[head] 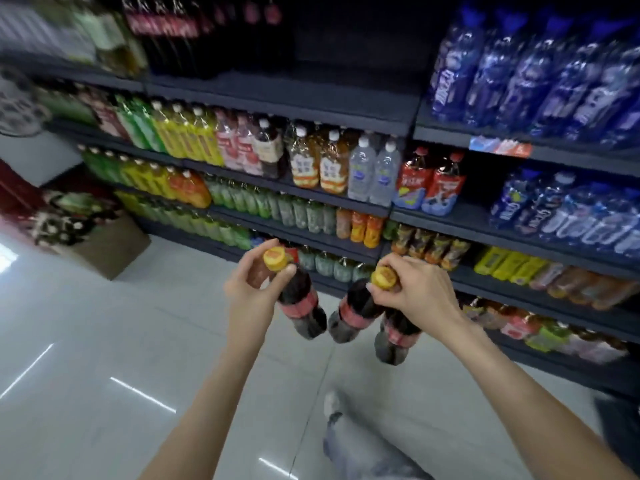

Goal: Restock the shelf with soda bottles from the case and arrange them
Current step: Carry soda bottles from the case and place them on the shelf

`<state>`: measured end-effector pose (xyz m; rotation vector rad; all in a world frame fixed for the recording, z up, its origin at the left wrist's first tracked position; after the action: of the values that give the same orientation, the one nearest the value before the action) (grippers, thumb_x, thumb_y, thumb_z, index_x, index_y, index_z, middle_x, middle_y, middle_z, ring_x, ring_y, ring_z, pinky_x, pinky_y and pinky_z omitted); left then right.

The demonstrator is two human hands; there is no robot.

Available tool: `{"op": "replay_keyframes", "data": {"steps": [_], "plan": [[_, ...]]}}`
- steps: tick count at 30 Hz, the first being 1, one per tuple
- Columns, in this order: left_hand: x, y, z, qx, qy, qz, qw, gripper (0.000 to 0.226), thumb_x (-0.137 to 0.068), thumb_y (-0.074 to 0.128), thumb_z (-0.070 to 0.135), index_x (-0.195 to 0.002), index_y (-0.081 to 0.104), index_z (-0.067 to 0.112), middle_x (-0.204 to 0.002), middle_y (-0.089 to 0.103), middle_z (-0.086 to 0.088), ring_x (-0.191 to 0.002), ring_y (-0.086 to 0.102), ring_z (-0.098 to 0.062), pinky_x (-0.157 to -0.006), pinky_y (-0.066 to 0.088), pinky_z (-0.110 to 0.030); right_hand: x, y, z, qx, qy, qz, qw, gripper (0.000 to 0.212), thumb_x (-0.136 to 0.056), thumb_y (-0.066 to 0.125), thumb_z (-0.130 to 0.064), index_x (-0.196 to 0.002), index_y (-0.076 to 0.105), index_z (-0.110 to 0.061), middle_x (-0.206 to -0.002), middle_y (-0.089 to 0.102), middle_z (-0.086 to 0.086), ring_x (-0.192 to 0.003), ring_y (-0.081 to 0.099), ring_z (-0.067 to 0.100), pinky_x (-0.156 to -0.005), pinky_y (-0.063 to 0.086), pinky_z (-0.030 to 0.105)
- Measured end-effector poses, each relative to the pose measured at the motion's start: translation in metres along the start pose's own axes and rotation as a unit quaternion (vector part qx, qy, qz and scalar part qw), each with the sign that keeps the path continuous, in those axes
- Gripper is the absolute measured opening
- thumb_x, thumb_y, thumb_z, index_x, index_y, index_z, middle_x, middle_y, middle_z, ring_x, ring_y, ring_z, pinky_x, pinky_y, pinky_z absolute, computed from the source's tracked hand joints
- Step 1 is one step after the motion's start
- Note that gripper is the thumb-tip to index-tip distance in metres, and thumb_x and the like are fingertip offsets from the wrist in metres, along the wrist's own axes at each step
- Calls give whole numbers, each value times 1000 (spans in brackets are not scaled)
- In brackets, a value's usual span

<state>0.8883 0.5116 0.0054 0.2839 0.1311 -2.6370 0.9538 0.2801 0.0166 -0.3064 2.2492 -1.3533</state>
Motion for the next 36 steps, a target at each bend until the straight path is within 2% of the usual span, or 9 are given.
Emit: {"op": "replay_keyframes", "data": {"steps": [3, 6, 9, 13, 17, 24, 30, 33, 36], "plan": [[-80, -23, -6, 75, -6, 70, 995, 39, -77, 73, -1, -106, 66, 25, -98, 71, 11, -97, 66, -4, -82, 49, -14, -83, 18, -20, -16, -29, 11, 999, 28, -75, 68, -49, -84, 57, -25, -70, 60, -8, -65, 58, 16, -53, 42, 31], [-160, -45, -5, 87, 17, 100, 991, 39, -78, 71, -4, -107, 65, 20, -93, 73, 15, -95, 66, -3, -82, 49, -14, -161, 31, -39, -15, -54, 18, 998, 29, -75, 67, -50, -82, 56, -24, -68, 59, -8, -64, 56, 16, -54, 39, 31], [-239, -68, 6, 98, 54, 132, 985, 39, -80, 71, -1, -115, 63, 13, -98, 71, 15, -98, 65, -3, -84, 49, -15, -234, 35, -53, -15, -61, 36, 997, 28, -78, 67, -48, -81, 53, -24, -65, 54, -12, -61, 54, 15, -55, 33, 28], [-349, -85, 25, 151, 101, 147, 972, 34, -81, 71, 3, -111, 64, 18, -93, 72, 16, -95, 65, -4, -85, 50, -20, -321, 23, -70, -11, -70, 124, 990, 32, -76, 61, -54, -83, 58, -23, -67, 58, -10, -61, 57, 16, -54, 37, 26], [-459, -84, 30, 215, 135, 120, 960, 34, -79, 73, 3, -107, 64, 20, -103, 67, 0, -99, 64, -11, -93, 50, -29, -401, 6, -90, 14, -68, 224, 972, 36, -74, 52, -57, -81, 58, -22, -63, 56, -9, -58, 49, 9, -53, 33, 24], [-615, -47, 25, 264, 128, 49, 955, 37, -76, 76, 1, -105, 61, 19, -101, 66, -4, -97, 63, -13, -93, 50, -30, -508, -12, -121, 65, -15, 335, 940, 39, -72, 52, -56, -80, 61, -18, -60, 50, -11, -55, 48, 9, -53, 38, 24], [-685, -6, 0, 280, 97, 13, 955, 45, -73, 78, -2, -92, 45, 23, -95, 57, -5, -92, 58, -17, -91, 47, -30, -561, -9, -130, 115, -5, 395, 911, 37, -76, 57, -51, -80, 61, -14, -59, 50, -11, -53, 47, 8, -48, 38, 22], [-701, 14, -9, 266, 92, -2, 960, 43, -73, 78, 2, -89, 46, 24, -93, 57, -4, -89, 58, -15, -86, 47, -26, -581, -3, -128, 139, -4, 409, 902, 39, -77, 57, -50, -80, 62, -12, -60, 58, -4, -53, 54, 13, -47, 45, 27], [-715, 31, -12, 233, 108, -18, 966, 37, -75, 80, 12, -90, 48, 26, -95, 62, -5, -91, 62, -17, -86, 50, -29, -597, 2, -122, 155, 0, 412, 898, 40, -78, 56, -51, -81, 63, -11, -61, 59, -2, -54, 56, 15, -47, 47, 30]]}}
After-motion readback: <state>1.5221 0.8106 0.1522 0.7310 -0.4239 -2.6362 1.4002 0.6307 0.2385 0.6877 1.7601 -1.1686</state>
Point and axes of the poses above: each hand's wrist, its own x-axis away from the middle knuckle, its own y-axis out of the palm, z = x × y, the point moved 7 cm from there along -x, towards the middle knuckle
